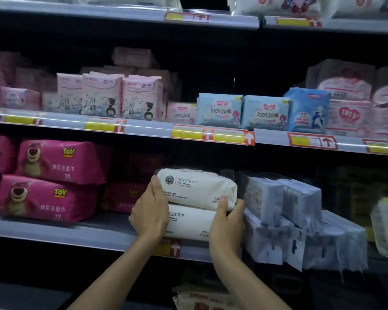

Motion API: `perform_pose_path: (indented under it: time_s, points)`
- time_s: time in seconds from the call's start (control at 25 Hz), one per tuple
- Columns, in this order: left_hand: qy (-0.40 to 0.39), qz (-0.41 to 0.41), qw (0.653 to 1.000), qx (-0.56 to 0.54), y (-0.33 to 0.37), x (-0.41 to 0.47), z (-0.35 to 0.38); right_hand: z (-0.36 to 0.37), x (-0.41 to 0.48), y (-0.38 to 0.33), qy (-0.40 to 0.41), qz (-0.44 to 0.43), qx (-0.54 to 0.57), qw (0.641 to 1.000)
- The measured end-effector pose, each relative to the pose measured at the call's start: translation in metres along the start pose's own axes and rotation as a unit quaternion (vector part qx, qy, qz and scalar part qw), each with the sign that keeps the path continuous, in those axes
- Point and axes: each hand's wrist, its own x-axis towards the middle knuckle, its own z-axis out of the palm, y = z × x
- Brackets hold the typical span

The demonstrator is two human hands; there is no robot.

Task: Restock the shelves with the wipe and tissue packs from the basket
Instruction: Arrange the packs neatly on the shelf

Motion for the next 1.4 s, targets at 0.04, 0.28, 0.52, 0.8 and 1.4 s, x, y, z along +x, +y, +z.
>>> perform_pose_path:
  time_s: [0.04,0.28,0.52,0.8,1.4]
  points:
    - [0.002,-0.004,1.0,-0.008,-0.001,0.003,0.001,0.001,0.0,0.0,-0.003,-0.005,0.005,1.0]
    - [0.064,0.019,0.998,-0.011,-0.007,-0.001,0.01,0.007,-0.003,0.01,-0.003,-0.054,-0.022,0.998]
    - [0.113,0.005,0.994,0.012,-0.013,0.003,0.02,0.024,-0.016,0.022,0.047,-0.134,-0.186,0.972]
    - [0.053,-0.013,0.996,0.064,-0.001,-0.008,0.0,-0.016,-0.014,-0.003,-0.086,-0.098,-0.233,0.964]
    - [-0.259,0.248,0.931,0.068,0.14,-0.111,0.018,-0.221,0.071,-0.086,-0.054,-0.18,-0.265,0.946]
